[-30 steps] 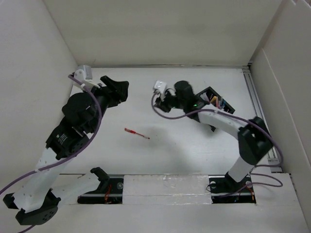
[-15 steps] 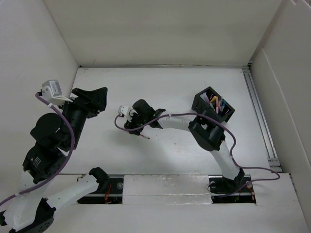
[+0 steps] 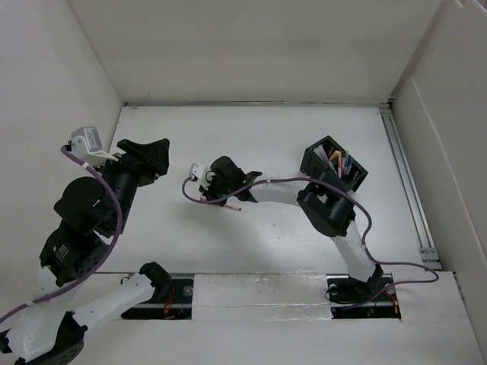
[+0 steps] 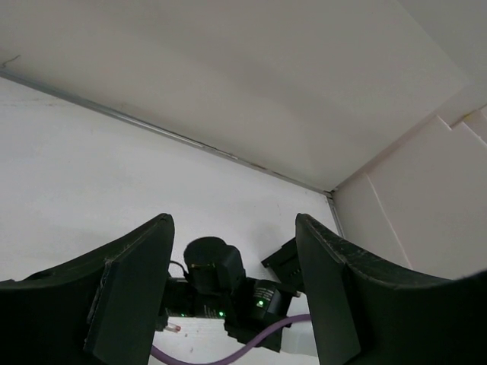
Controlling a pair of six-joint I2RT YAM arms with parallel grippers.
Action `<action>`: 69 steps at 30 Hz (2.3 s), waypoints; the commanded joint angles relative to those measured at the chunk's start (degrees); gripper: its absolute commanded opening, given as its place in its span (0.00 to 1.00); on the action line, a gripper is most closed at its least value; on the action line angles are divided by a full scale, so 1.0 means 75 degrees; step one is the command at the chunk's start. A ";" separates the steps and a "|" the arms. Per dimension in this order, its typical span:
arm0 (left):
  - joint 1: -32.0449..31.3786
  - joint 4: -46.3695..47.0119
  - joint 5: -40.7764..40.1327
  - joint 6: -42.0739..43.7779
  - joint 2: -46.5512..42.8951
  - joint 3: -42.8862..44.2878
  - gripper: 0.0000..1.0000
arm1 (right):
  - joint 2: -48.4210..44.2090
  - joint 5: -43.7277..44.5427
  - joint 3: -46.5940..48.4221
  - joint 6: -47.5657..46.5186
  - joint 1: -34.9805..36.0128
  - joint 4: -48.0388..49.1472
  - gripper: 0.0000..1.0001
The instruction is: Organize the desk
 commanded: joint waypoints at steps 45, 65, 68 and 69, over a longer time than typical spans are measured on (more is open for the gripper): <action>0.0031 0.1459 0.2930 0.0452 0.3421 0.0359 0.81 | -0.5619 -0.4936 -0.8190 0.6235 -0.9277 1.3590 0.58; 0.0031 0.1158 0.2031 0.0512 0.2405 0.0431 0.95 | -1.1358 -0.0784 -0.4741 -0.1994 -0.4889 -0.0272 0.00; 0.0031 0.0945 0.1526 0.0406 0.2157 0.0301 0.97 | -1.2099 -0.0068 -0.4965 -0.1865 -0.4405 -0.0721 0.00; 0.0031 0.0770 0.1396 0.0382 0.1889 0.0150 0.99 | -1.2321 0.0228 -0.4989 -0.1772 -0.4286 -0.1176 0.08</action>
